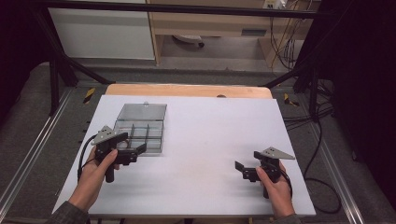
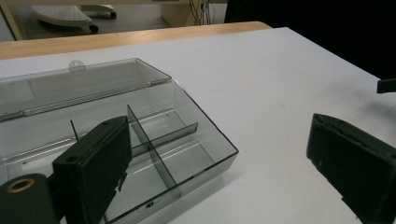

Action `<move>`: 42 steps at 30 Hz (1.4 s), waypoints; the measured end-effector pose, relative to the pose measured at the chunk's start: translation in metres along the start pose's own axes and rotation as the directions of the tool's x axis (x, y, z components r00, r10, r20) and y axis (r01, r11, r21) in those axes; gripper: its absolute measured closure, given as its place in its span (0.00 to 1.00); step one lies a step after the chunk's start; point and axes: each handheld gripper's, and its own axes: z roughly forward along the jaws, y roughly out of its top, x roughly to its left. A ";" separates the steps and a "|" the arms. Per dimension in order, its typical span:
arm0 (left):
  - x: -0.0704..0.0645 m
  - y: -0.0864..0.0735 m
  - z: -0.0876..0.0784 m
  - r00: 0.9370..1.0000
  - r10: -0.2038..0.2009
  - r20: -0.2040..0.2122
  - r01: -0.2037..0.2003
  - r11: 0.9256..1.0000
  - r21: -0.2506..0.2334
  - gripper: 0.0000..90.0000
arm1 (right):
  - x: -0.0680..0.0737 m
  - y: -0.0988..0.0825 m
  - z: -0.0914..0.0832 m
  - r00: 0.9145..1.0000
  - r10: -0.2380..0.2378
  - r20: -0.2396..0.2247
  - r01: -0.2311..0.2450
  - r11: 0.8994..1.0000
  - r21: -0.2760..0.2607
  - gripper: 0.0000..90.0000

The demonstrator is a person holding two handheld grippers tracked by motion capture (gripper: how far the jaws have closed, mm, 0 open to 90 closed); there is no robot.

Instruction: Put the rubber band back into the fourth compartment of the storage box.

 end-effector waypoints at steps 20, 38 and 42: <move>-0.004 -0.030 -0.032 0.999 0.014 -0.039 -0.014 1.000 -0.012 0.07 | 0.000 0.000 0.000 1.000 -0.003 0.002 0.003 1.000 0.001 0.03; 0.007 -0.058 -0.041 0.994 0.033 -0.107 -0.030 0.999 0.025 0.07 | -0.003 0.001 -0.003 1.000 0.005 0.011 -0.005 1.000 -0.008 0.02; 0.010 -0.064 -0.041 0.992 0.040 -0.123 -0.035 0.999 0.039 0.07 | -0.003 0.001 -0.003 1.000 0.001 0.016 -0.001 1.000 -0.008 0.03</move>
